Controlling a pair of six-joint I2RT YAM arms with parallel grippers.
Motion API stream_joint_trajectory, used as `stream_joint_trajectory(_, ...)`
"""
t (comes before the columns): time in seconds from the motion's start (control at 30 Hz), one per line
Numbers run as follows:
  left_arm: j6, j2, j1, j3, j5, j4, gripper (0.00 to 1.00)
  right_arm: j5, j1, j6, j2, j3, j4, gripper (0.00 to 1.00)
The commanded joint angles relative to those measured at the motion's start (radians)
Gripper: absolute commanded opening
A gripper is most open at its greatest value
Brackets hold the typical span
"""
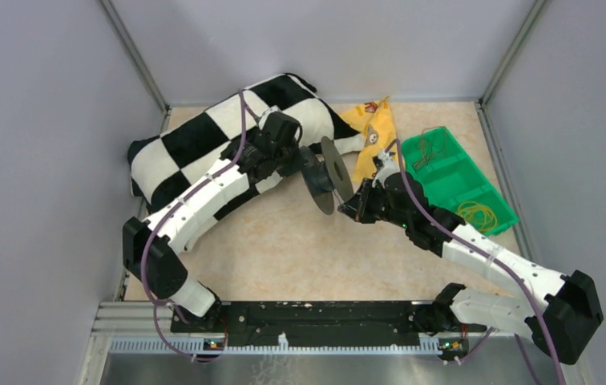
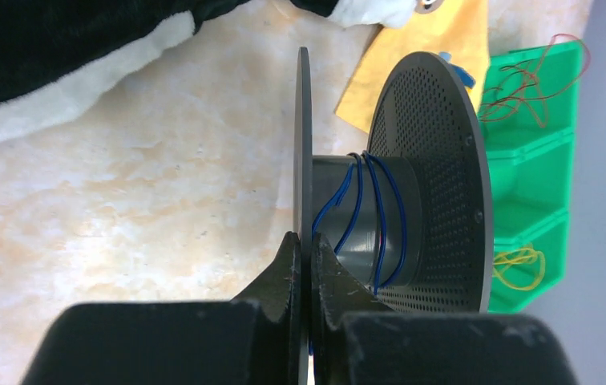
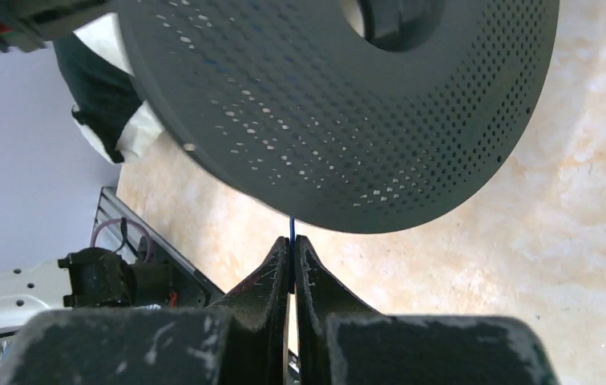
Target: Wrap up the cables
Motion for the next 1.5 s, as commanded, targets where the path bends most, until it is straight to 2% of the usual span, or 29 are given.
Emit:
stream_joint_trajectory(0.0,-0.148,-0.148,0.004,-0.088,0.093,0.219,0.0,0.039,0.01,0.103,-0.069,-0.123,0.218,0.0)
stream_joint_trajectory(0.07,-0.231,-0.209,0.004,-0.192,0.102,0.32,0.0,0.056,0.009,0.152,-0.089,-0.176,0.326,0.0)
stream_joint_trajectory(0.2,-0.366,-0.314,0.001,-0.395,0.098,0.557,0.0,0.072,0.01,0.21,-0.072,-0.205,0.435,0.0)
stream_joint_trajectory(0.47,-0.354,-0.362,0.003,-0.553,0.181,0.866,0.0,0.19,0.009,0.25,-0.079,-0.223,0.465,0.0)
stream_joint_trajectory(0.6,-0.271,-0.401,0.012,-0.619,0.252,1.023,0.0,0.268,0.009,0.253,-0.146,-0.261,0.467,0.0)
stream_joint_trajectory(0.77,-0.273,-0.419,0.038,-0.653,0.277,1.061,0.0,0.342,-0.006,0.22,-0.236,-0.287,0.447,0.0)
stream_joint_trajectory(1.1,-0.263,-0.414,0.097,-0.701,0.437,1.209,0.0,0.227,-0.118,0.3,-0.261,-0.344,0.579,0.0)
stream_joint_trajectory(1.23,-0.259,-0.421,0.129,-0.742,0.49,1.278,0.0,0.181,-0.137,0.333,-0.26,-0.377,0.668,0.0)
stream_joint_trajectory(1.47,-0.322,-0.392,0.191,-0.821,0.61,1.451,0.0,0.16,-0.146,0.368,-0.299,-0.421,0.717,0.0)
